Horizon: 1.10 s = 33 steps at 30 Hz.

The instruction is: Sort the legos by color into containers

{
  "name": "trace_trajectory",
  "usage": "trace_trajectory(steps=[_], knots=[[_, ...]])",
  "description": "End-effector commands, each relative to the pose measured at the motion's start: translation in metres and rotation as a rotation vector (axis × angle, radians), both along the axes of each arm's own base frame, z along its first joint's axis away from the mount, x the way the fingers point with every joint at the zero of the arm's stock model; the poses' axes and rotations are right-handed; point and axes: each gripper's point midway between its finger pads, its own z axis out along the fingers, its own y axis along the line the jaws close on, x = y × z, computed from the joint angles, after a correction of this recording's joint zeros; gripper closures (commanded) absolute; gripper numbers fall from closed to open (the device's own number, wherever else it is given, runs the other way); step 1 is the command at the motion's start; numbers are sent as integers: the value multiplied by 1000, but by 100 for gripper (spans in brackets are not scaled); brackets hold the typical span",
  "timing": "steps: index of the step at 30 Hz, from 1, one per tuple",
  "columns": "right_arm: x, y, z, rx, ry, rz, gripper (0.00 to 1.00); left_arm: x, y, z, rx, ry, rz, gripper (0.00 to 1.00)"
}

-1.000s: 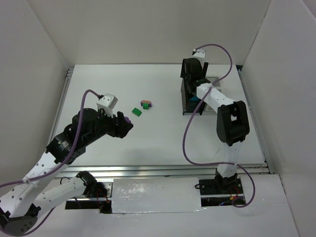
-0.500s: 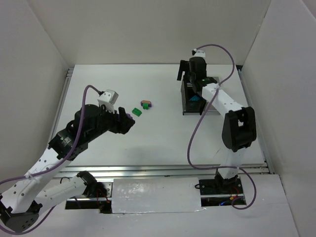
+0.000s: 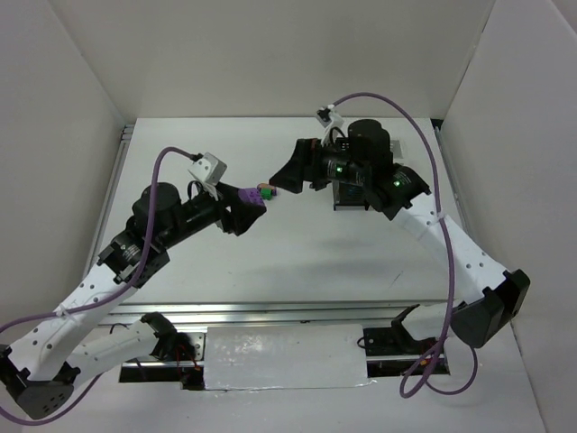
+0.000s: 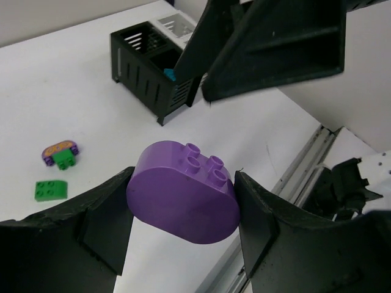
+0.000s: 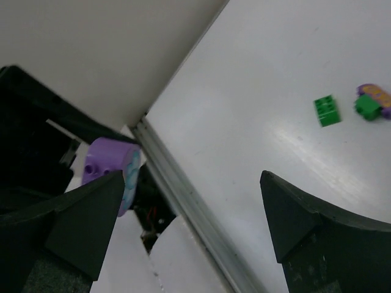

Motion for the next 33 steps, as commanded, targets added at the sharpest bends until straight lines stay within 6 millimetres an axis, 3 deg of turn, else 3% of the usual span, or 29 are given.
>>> trace_trajectory(steps=[1,4,12,18,23,26,30,33], knots=[[-37,10,8,-37,59,64,0,-10,-15,34,-38,-202,-139,100],[-48,14,11,-42,43,86,0,-17,-28,32,-17,-220,-237,100],[-73,20,-5,-99,86,152,5,-36,-55,19,30,-242,-468,99],[-88,16,4,-62,70,179,8,-24,-59,9,59,-223,-442,99],[-98,24,-10,-112,105,219,14,-16,-61,7,76,-218,-413,99],[-100,28,-20,-148,116,209,17,-6,-60,3,99,-213,-377,99],[-88,29,-40,-211,147,142,23,-5,-64,6,98,-226,-386,99],[-83,32,-46,-222,153,101,33,-6,-66,10,91,-240,-395,99]])
